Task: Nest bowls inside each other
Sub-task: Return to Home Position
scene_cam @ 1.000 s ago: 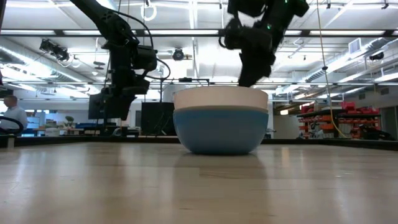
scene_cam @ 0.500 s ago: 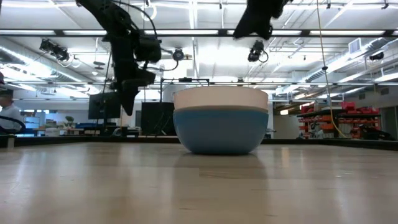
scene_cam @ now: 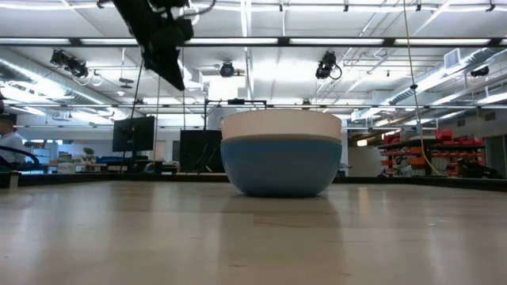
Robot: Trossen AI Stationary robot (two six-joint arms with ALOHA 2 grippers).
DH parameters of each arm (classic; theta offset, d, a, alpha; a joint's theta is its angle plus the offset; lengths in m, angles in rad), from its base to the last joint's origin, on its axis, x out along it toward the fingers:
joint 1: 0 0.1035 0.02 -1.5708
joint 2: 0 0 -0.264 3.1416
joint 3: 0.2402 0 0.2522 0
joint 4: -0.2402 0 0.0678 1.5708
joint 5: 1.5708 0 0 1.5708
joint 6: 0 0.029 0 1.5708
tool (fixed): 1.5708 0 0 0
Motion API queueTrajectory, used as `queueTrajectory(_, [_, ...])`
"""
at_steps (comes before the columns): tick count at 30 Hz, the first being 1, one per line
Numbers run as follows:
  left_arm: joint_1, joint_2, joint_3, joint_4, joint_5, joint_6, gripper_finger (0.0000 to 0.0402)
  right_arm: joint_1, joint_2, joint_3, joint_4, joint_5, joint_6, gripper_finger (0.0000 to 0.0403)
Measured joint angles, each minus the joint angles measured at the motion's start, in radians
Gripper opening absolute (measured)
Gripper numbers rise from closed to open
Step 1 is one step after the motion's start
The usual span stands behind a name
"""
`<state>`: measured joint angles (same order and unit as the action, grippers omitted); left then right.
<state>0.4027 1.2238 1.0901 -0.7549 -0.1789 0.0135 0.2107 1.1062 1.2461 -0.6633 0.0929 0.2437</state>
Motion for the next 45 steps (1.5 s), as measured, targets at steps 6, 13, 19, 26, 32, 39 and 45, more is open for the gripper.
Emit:
queueTrajectory(6, [-0.058,-0.119,0.000,-0.039,-0.002,-0.019,0.0019,0.046,-0.051,0.000,-0.026,0.000,0.022,0.0018])
queueTrajectory(13, [-0.134,-0.222,0.000,-0.045,-0.001,0.007,0.0021,0.097,-0.064,0.000,-0.070,0.000,0.062,0.0016])
queueTrajectory(19, [-0.241,-0.253,0.000,-0.050,0.000,-0.045,0.0031,0.199,-0.063,-0.096,0.097,0.000,0.097,0.0017])
queueTrajectory(26, [-0.399,-0.273,-0.128,0.141,-0.001,-0.061,0.0033,0.342,-0.077,-0.330,0.450,-0.001,0.086,0.0018])
queueTrajectory(32, [-0.448,-0.334,-0.284,0.316,-0.001,-0.050,0.0024,0.383,-0.127,-0.475,0.669,-0.001,0.069,0.0018])
queueTrajectory(39, [-0.441,-0.503,-0.445,0.440,-0.019,-0.013,0.0030,0.380,-0.210,-0.651,0.912,-0.064,0.018,0.0018])
queueTrajectory(45, [-0.408,-0.697,-0.494,0.464,-0.031,-0.002,0.0036,0.372,-0.368,-0.716,0.944,-0.098,-0.009,0.0018])
